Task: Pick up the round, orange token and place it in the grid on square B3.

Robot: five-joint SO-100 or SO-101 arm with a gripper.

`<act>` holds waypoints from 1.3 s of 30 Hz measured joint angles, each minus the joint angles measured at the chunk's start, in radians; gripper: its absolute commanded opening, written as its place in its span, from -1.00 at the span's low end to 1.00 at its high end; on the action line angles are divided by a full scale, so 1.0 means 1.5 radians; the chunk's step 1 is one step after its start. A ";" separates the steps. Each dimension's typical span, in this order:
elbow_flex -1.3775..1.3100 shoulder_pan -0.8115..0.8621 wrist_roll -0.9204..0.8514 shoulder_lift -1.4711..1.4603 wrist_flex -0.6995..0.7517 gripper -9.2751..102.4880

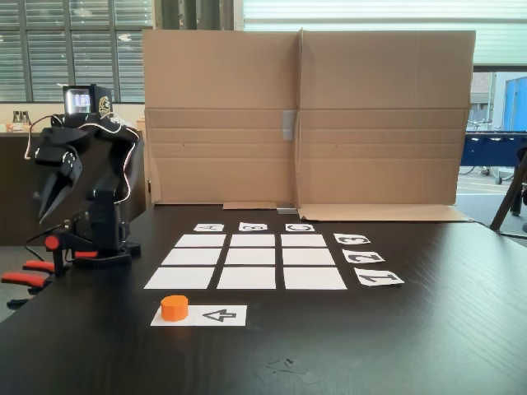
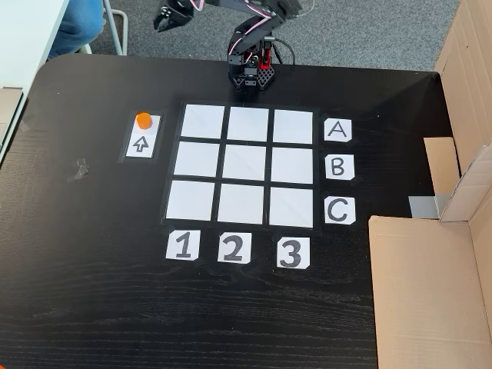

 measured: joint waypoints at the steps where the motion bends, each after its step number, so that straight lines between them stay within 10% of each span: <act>1: -0.048 -0.006 -0.005 -0.038 0.022 -0.66; 12: -0.400 -0.084 -0.047 -0.327 0.208 0.00; 39: -0.542 -0.342 0.184 -0.611 0.251 0.05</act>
